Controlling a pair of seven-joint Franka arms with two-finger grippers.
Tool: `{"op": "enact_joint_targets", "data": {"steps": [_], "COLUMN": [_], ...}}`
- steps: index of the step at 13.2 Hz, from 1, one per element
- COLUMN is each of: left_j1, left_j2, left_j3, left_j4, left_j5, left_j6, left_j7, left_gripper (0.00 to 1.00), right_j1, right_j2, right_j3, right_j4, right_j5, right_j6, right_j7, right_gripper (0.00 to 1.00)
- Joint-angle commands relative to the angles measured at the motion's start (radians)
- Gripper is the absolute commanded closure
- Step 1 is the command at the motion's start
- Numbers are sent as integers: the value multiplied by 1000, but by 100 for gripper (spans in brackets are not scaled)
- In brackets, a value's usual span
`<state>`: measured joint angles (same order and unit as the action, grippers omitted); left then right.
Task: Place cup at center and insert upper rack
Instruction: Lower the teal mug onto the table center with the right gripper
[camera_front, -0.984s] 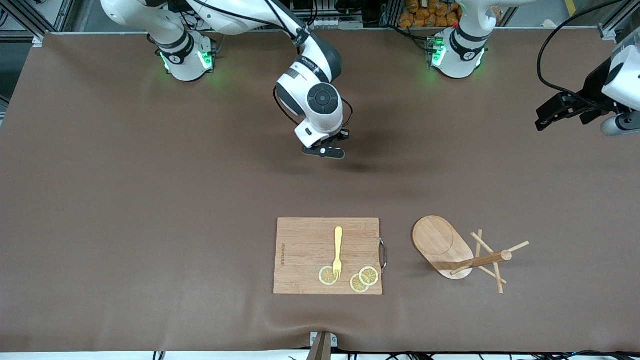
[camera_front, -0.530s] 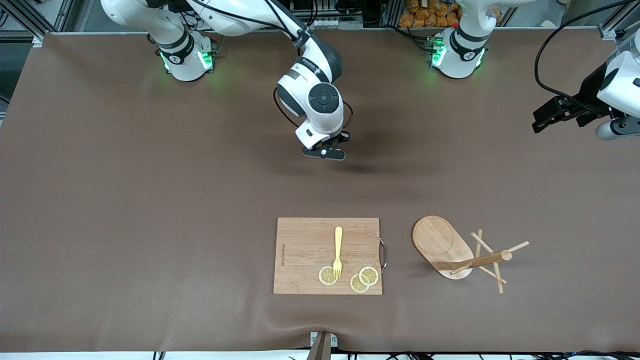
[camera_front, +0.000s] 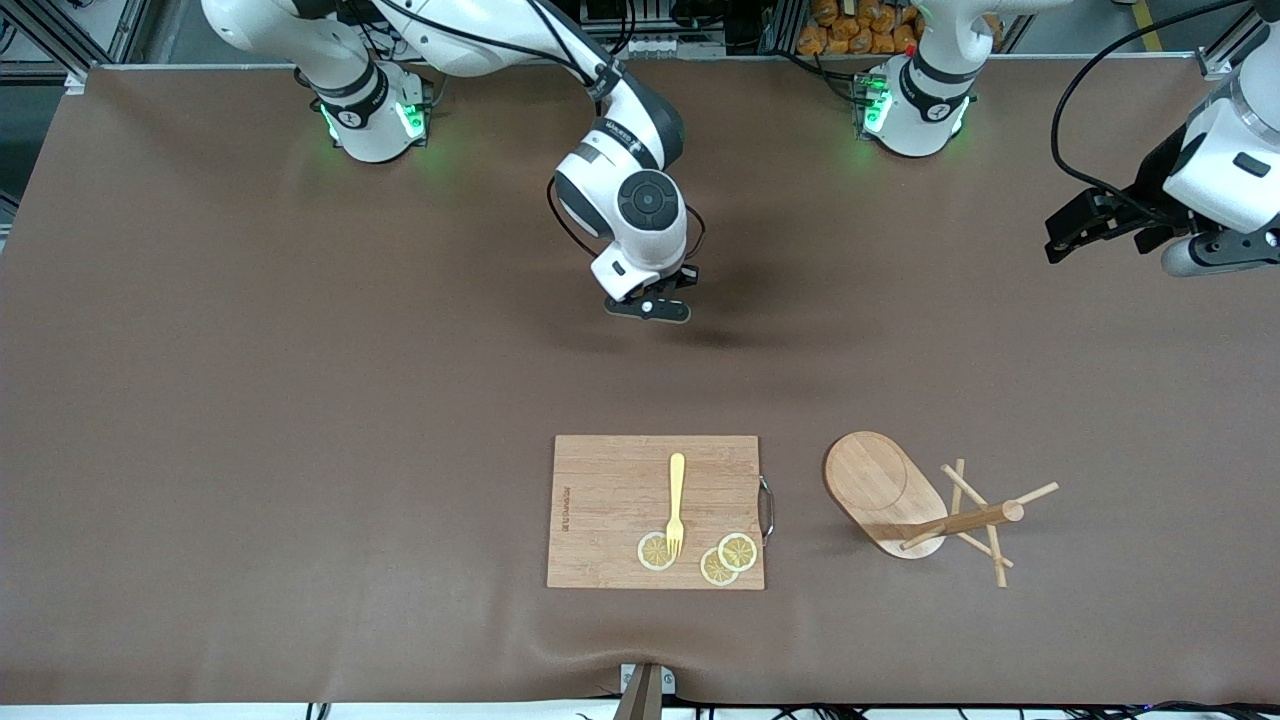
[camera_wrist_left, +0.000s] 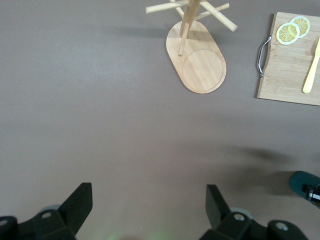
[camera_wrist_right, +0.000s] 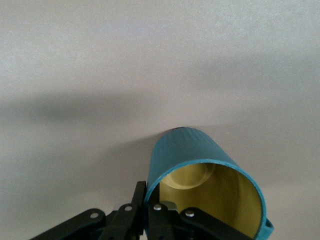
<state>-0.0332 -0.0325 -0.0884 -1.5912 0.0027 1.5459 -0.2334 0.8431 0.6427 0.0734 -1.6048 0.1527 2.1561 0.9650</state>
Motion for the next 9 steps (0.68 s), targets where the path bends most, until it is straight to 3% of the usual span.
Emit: {"op": "enact_joint_targets", "data": {"steps": [1,4,5,6,9], "left_j1": [12,13,13,13,13], "left_j2": [-9,-14,-17,-17,-15], "left_j3": [-4,1,1,1,2], "left_j4": [7,7,7,7,5], "left_j5": [-4,-3,-3,-3,-3], "left_j6": [-7,-7,-7,-9,-9], "left_j7": [2,2,2,2,2], "left_gripper": [0,0,0,0,0], "right_j1": [17,16,10,5,-25], "right_j2": [15,15,15,14,-3], "right_j3": [-12,-12,-12,-12,-9], "right_j4": [20,22,23,25,36], "right_j5": [-19,-19,-18,-16,-1], "right_j6": [2,2,1,1,-13], "right_j7": [23,23,21,17,9], "right_gripper": [84,53,33,20,7]}}
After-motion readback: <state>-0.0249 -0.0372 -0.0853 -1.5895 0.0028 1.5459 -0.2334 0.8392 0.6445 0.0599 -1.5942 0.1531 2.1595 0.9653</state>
